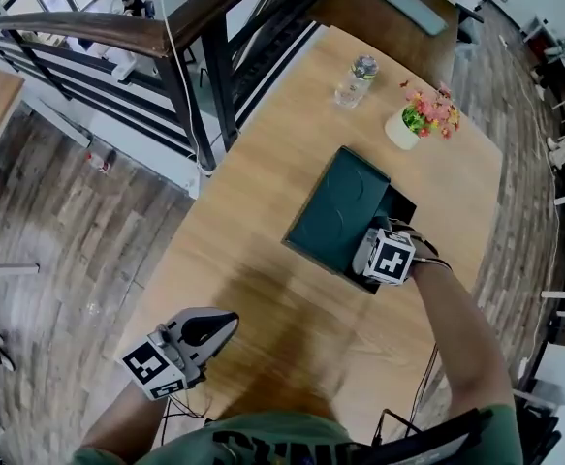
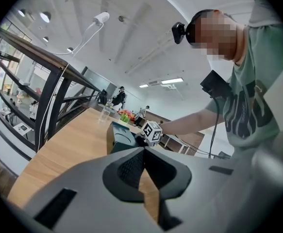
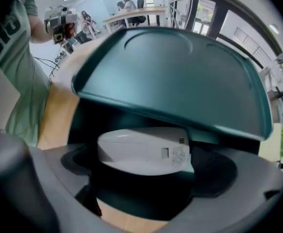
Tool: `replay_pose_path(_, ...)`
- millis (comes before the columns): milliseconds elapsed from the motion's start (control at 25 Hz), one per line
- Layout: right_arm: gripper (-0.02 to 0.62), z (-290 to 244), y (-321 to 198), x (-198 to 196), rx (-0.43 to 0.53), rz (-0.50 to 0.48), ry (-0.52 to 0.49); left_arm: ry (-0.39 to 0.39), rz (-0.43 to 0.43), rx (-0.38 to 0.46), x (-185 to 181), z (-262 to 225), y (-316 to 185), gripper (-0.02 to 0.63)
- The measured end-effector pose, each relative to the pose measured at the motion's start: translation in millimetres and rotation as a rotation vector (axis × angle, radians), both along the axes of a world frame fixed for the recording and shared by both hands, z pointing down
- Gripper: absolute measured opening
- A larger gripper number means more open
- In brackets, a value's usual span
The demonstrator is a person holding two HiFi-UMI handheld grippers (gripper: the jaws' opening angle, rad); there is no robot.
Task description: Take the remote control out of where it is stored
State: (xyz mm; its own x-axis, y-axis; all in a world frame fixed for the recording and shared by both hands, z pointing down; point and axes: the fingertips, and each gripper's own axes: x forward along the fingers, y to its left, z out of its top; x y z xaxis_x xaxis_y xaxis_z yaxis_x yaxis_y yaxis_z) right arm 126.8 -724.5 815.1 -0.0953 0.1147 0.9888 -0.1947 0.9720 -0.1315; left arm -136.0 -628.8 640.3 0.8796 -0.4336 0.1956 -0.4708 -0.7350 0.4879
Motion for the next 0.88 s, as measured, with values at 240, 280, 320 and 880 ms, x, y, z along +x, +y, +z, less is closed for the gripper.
replay_pose_path(240,0.586,4.3,-3.2,1.7,0.047,0.001,-0.003,0.023,-0.010,-0.033,2.9,9.3,-4.0,0.003)
replay_pose_path(280,0.584,5.1,-4.0,0.5,0.048,0.002,-0.002,0.024,-0.006,-0.036,3.6,10.3,-3.6,0.003)
replay_pose_path(320,0.584,5.3,-4.5,-0.1,0.049,0.002,0.000,0.025,-0.002,-0.037,4.5,10.4,-2.7,0.003)
replay_pose_path(880,0.584,-95.7,-8.2,18.2,0.237,0.201,-0.143,0.037,-0.011,0.002,6.3,-22.2,24.1,0.003)
